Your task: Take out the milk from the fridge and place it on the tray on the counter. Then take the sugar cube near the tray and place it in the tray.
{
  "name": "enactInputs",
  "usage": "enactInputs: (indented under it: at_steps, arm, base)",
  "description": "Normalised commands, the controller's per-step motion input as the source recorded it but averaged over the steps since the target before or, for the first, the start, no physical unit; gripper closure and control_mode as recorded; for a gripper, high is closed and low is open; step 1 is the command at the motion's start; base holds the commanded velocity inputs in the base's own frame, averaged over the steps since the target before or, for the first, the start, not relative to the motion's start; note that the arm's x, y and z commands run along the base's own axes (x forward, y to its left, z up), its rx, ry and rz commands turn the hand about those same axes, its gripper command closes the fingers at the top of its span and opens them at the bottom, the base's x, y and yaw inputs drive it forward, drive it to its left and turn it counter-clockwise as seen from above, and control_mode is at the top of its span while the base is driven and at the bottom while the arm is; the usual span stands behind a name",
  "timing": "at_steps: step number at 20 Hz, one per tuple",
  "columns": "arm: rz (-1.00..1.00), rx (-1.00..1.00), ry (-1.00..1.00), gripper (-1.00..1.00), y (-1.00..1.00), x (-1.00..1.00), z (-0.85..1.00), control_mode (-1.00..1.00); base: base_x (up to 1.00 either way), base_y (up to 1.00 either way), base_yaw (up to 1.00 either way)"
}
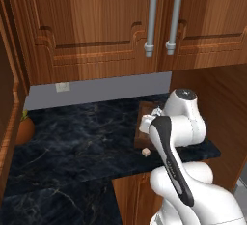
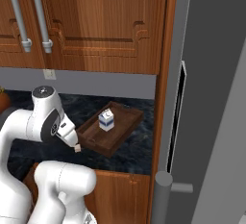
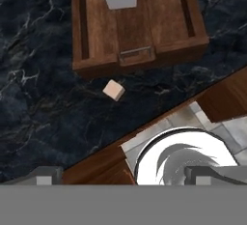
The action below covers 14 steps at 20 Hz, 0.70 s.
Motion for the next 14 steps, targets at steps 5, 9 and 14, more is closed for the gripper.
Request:
enactInputs:
  at_steps: [5,9,14]
  arm:
    - [0.0,0.0,0.0,-1.0,0.12,0.11,-0.33,-1.0]
    - [0.0,-0.02,0.0,-1.0,0.0,0.2,-0.41,-1.0]
    - [0.0,-0.05,0.0,-1.0,0.0,0.2,-0.48,-1.0]
  base:
    - [0.0,0.0,0.0]
    - [0.0,0.0,0.0]
    - [0.0,0.0,0.0]
